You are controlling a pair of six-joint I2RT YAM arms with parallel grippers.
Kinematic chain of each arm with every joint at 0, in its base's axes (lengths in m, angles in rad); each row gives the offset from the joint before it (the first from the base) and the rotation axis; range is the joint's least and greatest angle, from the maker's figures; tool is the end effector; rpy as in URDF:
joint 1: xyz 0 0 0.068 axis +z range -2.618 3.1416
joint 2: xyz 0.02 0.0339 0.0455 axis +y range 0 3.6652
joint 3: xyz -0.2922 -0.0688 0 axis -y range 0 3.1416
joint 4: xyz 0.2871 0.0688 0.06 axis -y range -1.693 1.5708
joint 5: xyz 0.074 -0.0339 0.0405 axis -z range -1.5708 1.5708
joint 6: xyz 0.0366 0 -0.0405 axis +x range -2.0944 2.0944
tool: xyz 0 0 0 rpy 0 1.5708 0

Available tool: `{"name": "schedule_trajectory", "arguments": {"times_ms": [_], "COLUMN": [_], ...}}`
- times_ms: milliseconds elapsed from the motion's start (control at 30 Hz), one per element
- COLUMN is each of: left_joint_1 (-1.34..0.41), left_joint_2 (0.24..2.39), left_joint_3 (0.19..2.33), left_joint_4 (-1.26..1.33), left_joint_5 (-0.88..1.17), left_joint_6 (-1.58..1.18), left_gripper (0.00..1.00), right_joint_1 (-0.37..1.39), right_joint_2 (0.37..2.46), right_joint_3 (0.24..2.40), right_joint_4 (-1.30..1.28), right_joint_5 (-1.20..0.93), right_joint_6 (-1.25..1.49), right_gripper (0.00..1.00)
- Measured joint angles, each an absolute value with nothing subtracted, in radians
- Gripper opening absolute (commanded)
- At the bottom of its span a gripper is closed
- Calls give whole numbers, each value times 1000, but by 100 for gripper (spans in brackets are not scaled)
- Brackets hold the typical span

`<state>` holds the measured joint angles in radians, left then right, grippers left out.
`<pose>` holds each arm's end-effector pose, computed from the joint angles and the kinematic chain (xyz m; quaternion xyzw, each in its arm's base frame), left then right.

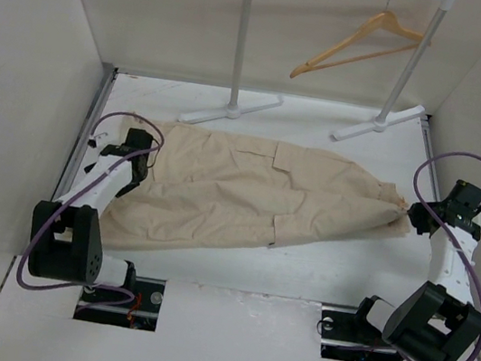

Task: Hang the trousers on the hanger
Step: Flatten out the trousers at the center of the board.

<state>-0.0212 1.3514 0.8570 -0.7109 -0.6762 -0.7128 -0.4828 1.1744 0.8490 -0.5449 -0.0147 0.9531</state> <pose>0.2747 0.0171 0.2195 -0.3711 0.8523 0.2429 0.2771 0.2391 -0.1247 0.2636 0.6160 0.7091 0.0867 0.3321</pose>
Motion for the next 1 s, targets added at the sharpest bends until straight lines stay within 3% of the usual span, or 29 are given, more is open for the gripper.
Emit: {"name": "schedule_trajectory", "arguments": {"times_ms": [100, 267, 367, 533, 667, 767, 1000], "left_joint_1": [-12, 78, 165, 324, 400, 393, 281], "left_joint_2": [1374, 1494, 1525, 1523, 1563, 1616, 1623], "left_joint_3": [857, 857, 859, 962, 1136, 1216, 1250], "left_joint_4": [-674, -609, -589, -595, -611, -612, -638], "left_joint_5": [-722, -718, -673, -617, -607, -617, -675], "left_joint_6": [-684, -651, -645, -656, -659, -651, -600], "left_gripper": [47, 8, 3, 10, 39, 50, 59], "right_joint_1": [-483, -483, -483, -483, -483, -483, -483], "right_joint_2": [1175, 1175, 1171, 1119, 1066, 1031, 962], "right_joint_3": [849, 849, 846, 798, 731, 679, 650], "right_joint_4": [-545, -545, -545, -547, -551, -562, -602], "right_joint_5": [-15, -18, -22, -16, -6, -2, 32], "right_joint_6": [953, 953, 953, 938, 928, 923, 916], "right_gripper": [4, 4, 4, 3, 3, 8, 49]}}
